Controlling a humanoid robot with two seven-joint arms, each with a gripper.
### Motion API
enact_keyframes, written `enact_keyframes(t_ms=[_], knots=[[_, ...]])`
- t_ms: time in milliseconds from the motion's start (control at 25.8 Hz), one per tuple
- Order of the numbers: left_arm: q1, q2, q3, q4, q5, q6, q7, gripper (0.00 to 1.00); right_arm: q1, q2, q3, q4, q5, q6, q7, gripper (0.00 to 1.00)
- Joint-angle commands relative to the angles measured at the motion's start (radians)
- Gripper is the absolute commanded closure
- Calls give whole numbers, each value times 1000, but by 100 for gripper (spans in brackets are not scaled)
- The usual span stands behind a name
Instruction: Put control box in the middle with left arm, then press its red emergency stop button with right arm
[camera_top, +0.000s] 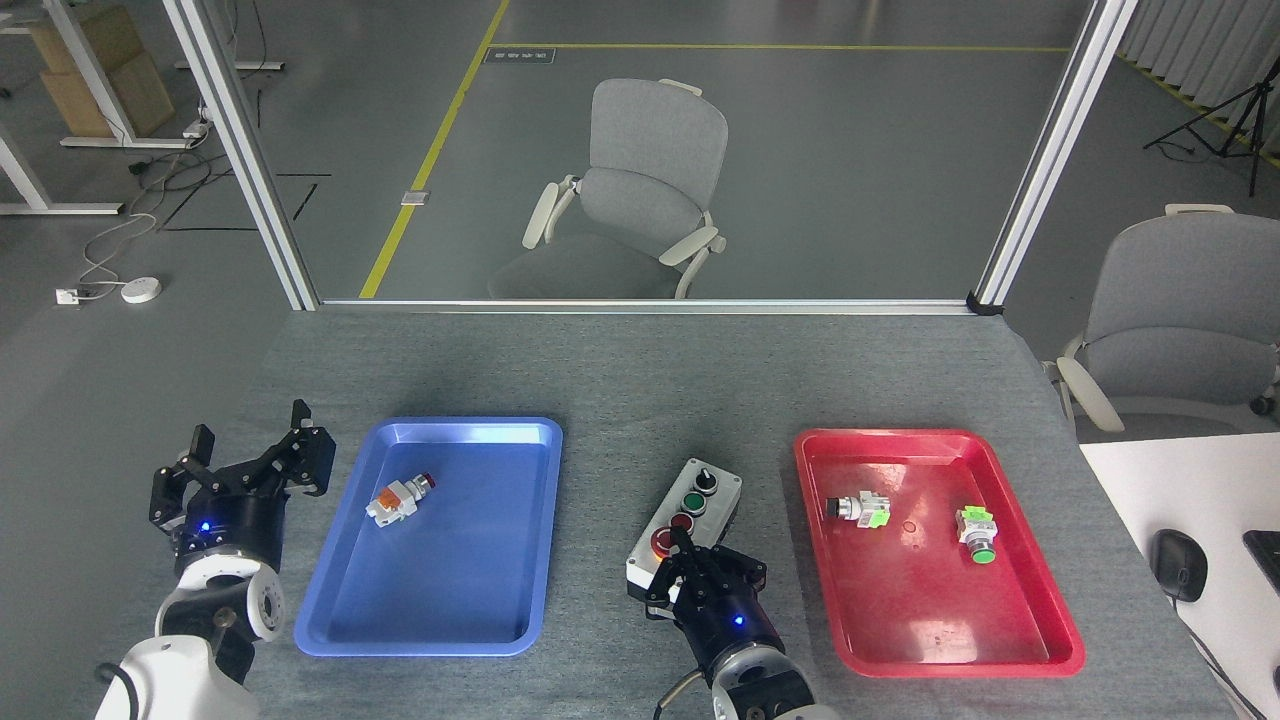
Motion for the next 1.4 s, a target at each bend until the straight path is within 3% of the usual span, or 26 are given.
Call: enact_keyframes(t_ms=[0,116,388,660,893,970,1048,1125,1358], knots=[[10,-5,-5,0,0,0,9,1,-3,-1,-2,12,-15,-1,13,100],[52,-28,-9,4,2,0,14,1,-3,-1,-2,12,-20,-3,16,100],[157,-178,-11,10,-2,-5,67,1,-5,-4,-6,-9,-58,-1,7,100],[180,-174,-9,7,0,-62,78,1,-14,-18,-55,-87,-61,-3,3,100],[180,-175,-8,25,8,-146,78,1,28,-89,-173,-152,-63,-44,-16,98],[179,-177,-8,27,8,-158,78,1,44,-101,-212,-169,-61,-44,-43,75],[179,-175,-8,27,6,-160,78,1,57,-123,-241,-179,-63,-36,-56,47],[184,-172,-8,25,3,-160,78,1,70,-138,-270,-207,-64,-36,-56,29],[184,-172,-8,27,-5,-157,87,1,109,-169,-330,-244,-64,-32,-62,15]])
